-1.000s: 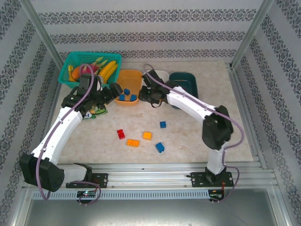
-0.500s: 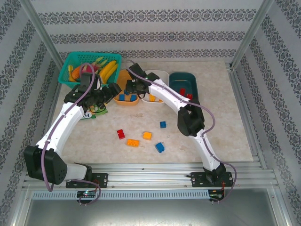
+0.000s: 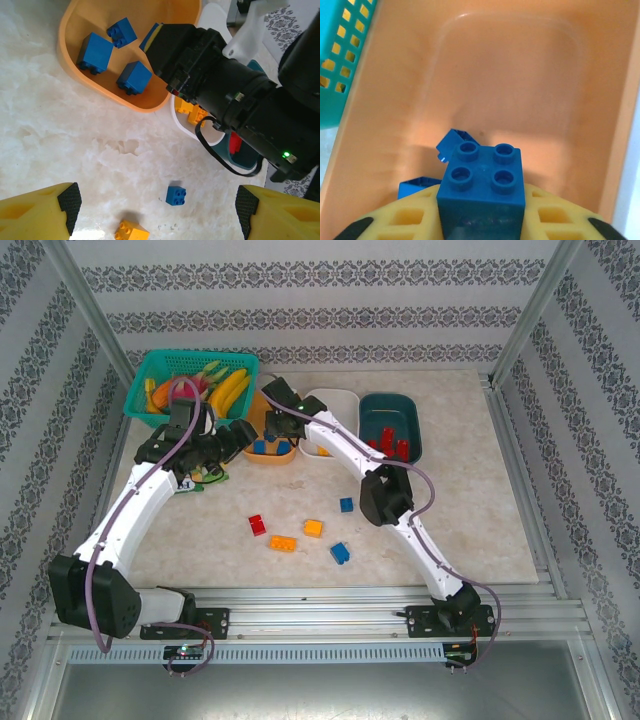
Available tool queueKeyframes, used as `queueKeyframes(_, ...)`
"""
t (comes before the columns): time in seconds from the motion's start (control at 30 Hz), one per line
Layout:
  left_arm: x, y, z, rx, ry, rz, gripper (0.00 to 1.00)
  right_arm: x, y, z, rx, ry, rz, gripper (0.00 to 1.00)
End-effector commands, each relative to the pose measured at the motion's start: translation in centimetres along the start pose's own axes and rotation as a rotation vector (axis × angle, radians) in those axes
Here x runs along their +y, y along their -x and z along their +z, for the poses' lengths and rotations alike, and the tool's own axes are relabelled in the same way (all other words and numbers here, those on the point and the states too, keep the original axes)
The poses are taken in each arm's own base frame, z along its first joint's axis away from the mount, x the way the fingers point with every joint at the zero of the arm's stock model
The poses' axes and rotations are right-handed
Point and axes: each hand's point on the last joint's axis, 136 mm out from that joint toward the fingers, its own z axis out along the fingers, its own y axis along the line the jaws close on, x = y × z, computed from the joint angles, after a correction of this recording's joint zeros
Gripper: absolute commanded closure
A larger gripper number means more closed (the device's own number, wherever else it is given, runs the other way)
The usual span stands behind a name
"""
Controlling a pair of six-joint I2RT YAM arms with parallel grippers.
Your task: Sort the legos into containers by color
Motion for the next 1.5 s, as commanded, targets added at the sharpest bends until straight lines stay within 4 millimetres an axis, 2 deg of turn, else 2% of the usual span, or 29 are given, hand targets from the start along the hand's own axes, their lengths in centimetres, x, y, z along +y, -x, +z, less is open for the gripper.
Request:
queueKeyframes(0.0,-0.3,0.4,-0.7,-0.023,-0.028,0.032,0.17,-0.4,0.6,0.2,-0.024,-0.032,-0.034,0.62)
queueKeyframes(0.07,-0.3,0.4,-0.6,-0.022,-0.027,0.030,0.17,-0.7,0.1,0.4,-0.010,-0.044,-0.032,0.59)
queueKeyframes(0.2,-0.5,0.6,-0.6,-0.025,-0.030,0.032,0.17,-1.4,-0.6,0.8,0.012,-0.076,-0.029,0.58)
queueKeyframes(0.3,-0.7,0.8,-0.8,-0.026,-0.032,0.040,0.17,-1.5,-0.5,0.4,0.012,-0.076,-0.027,0.53)
queueKeyframes(0.5,-1.0,0.8,-1.1,-0.025,-0.037,0.048,0.17,0.1,2.0,-2.8,-0.052,-0.029,-0.031,0.45)
queueKeyframes(0.63,-0.8,0.4,-1.5,-0.016,-0.027,0.061,0.17,1.3,4.5,-6.9,-0.118,0.015,-0.016,0.46)
queueKeyframes(0.8,0.5,-0.9,-2.3,0.020,0.022,0.090,0.18,3.2,7.7,-14.9,-0.254,0.103,-0.008,0.48)
queueKeyframes(0.87,1.4,-2.0,-2.6,0.052,0.045,0.114,0.19,3.4,7.8,-18.0,-0.286,0.130,-0.003,0.48)
queueKeyframes(0.93,2.3,-3.3,-2.9,0.089,0.063,0.144,0.19,3.1,6.9,-20.4,-0.284,0.146,-0.007,0.48)
queueKeyframes(1.03,4.2,-5.7,-3.3,0.153,0.102,0.178,0.20,1.7,4.1,-22.7,-0.264,0.160,-0.002,0.47)
queueKeyframes(1.13,5.9,-8.2,-3.6,0.208,0.128,0.194,0.21,-0.1,-0.4,-24.7,-0.243,0.214,-0.018,0.47)
queueKeyframes(1.27,7.7,-11.1,-3.7,0.256,0.149,0.178,0.23,-3.9,-6.3,-27.3,-0.202,0.239,-0.028,0.46)
queueKeyframes(1.37,8.4,-12.8,-3.4,0.280,0.165,0.176,0.23,-6.4,-10.7,-28.2,-0.147,0.257,-0.043,0.45)
queueKeyframes(1.47,9.0,-14.3,-2.9,0.303,0.200,0.183,0.23,-8.6,-14.2,-28.6,-0.091,0.243,-0.047,0.45)
